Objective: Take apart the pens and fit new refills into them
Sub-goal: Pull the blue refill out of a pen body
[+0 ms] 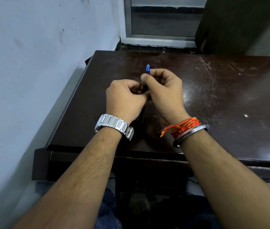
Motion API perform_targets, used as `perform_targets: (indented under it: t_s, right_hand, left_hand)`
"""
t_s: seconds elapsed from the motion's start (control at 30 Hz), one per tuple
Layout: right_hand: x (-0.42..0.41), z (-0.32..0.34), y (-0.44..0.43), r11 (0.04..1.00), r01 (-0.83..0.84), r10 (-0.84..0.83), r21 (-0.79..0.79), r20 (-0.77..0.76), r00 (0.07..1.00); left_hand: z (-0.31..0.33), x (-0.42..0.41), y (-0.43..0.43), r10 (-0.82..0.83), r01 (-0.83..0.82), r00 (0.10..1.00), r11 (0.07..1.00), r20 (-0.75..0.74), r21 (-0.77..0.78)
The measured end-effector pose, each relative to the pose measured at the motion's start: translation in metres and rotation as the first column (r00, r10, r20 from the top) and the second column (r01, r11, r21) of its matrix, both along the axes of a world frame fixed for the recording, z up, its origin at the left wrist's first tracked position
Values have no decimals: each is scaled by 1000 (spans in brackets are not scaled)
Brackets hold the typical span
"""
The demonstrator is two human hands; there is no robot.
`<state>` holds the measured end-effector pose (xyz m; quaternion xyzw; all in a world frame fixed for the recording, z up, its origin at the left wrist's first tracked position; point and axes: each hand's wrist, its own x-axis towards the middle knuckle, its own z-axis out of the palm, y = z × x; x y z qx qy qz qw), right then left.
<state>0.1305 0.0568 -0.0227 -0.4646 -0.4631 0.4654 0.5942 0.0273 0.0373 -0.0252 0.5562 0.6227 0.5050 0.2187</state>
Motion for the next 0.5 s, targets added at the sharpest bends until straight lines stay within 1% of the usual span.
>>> perform_targets:
  t_s: [0.17, 0.3, 0.4, 0.5]
  right_hand:
    - [-1, 2, 2, 998, -17, 14, -57, -56, 998]
    - [2, 0, 2, 999, 11, -14, -43, -61, 998]
    - [2, 0, 1, 1000, -11, 10, -19, -39, 999]
    - [2, 2, 0, 1000, -19, 17, -23, -57, 998]
  left_hand:
    - [0, 2, 0, -2, 2, 1000, 1000, -10, 1]
    - [1, 1, 1, 6, -6, 1000, 1000, 2, -2]
    - [0, 0, 1, 18, -18, 1000, 1000, -8, 1]
    - [-1, 0, 1, 17, -17, 1000, 1000, -12, -7]
